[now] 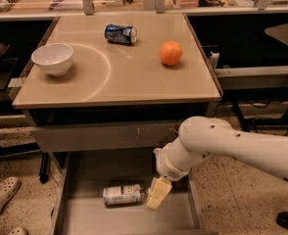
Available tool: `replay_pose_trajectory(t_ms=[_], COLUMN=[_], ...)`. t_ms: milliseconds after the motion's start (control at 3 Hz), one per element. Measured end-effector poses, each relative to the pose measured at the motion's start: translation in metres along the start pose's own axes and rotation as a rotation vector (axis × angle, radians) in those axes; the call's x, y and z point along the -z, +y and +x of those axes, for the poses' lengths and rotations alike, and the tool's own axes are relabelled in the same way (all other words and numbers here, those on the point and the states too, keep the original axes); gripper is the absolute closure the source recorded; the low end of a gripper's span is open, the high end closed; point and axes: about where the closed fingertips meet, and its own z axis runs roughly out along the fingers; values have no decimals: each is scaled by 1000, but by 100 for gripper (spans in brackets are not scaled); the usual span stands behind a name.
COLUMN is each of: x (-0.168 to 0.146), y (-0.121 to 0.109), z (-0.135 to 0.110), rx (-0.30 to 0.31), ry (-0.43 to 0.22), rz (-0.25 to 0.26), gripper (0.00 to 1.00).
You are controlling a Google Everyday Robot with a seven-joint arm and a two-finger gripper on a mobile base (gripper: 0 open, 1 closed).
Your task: Pick blue plastic bottle from middle drawer and place on counter
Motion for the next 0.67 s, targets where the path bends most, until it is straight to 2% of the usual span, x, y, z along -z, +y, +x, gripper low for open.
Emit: replay_pose_trajectory(t_ms=[333,667], x=[-57,-57], y=[2,2], z=[0,0], rx=[-47,-47], ry=[-58,-59], rz=[-61,-62], gripper=[0,0])
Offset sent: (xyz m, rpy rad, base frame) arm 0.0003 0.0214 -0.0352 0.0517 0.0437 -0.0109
